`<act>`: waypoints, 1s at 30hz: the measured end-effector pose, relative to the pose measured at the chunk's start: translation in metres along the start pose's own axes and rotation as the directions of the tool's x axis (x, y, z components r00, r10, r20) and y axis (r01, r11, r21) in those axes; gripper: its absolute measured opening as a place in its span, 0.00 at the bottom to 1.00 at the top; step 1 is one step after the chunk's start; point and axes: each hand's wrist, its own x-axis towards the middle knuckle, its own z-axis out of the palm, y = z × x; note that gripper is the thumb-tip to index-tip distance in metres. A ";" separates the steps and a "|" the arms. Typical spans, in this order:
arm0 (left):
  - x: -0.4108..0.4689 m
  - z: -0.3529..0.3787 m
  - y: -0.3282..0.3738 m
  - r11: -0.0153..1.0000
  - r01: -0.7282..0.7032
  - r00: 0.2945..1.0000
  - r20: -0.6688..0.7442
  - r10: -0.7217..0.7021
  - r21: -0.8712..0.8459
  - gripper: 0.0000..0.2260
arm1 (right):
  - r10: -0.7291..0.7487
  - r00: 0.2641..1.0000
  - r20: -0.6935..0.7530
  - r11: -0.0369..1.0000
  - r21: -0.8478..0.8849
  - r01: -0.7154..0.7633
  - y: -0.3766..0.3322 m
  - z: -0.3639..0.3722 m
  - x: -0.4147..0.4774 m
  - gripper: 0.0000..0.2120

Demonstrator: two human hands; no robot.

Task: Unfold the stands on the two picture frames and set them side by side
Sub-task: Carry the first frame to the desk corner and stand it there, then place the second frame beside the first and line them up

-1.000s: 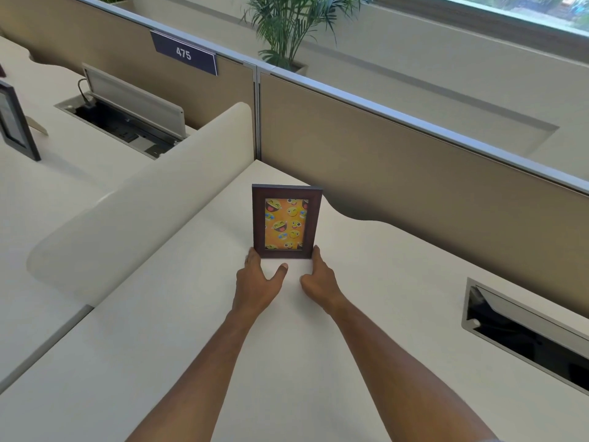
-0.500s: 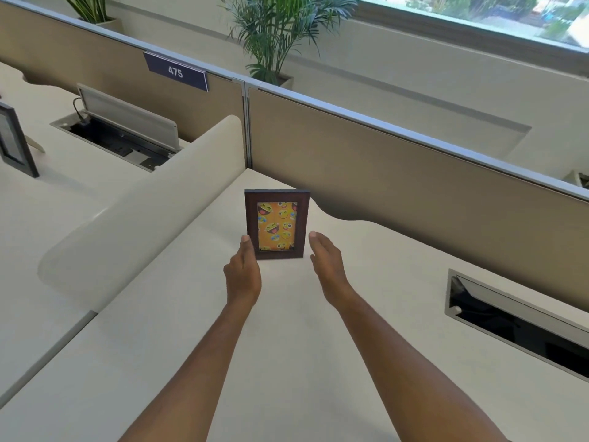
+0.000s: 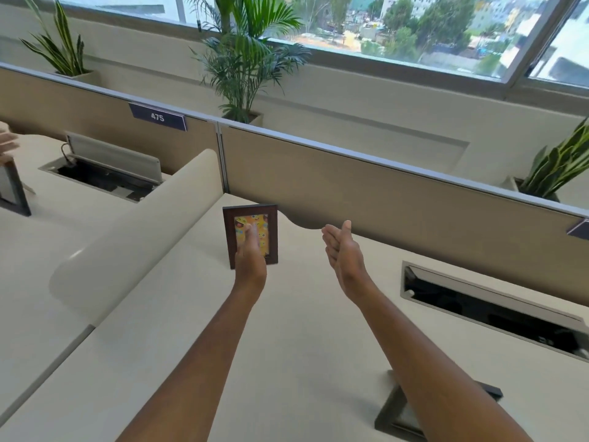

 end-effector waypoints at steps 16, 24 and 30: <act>-0.126 0.128 0.011 0.999 0.041 0.881 0.471 -0.052 0.034 0.28 | -0.122 0.982 -0.141 0.992 0.021 0.126 -0.052 -0.150 -0.112 0.30; -0.180 0.162 -0.005 0.997 0.004 0.842 0.537 -0.041 0.071 0.27 | -0.115 0.966 -0.231 0.993 0.011 0.121 -0.040 -0.220 -0.168 0.31; -0.201 0.170 -0.027 0.995 0.019 0.847 0.527 -0.067 0.097 0.26 | -0.071 0.957 -0.283 0.997 0.002 0.075 -0.005 -0.254 -0.194 0.33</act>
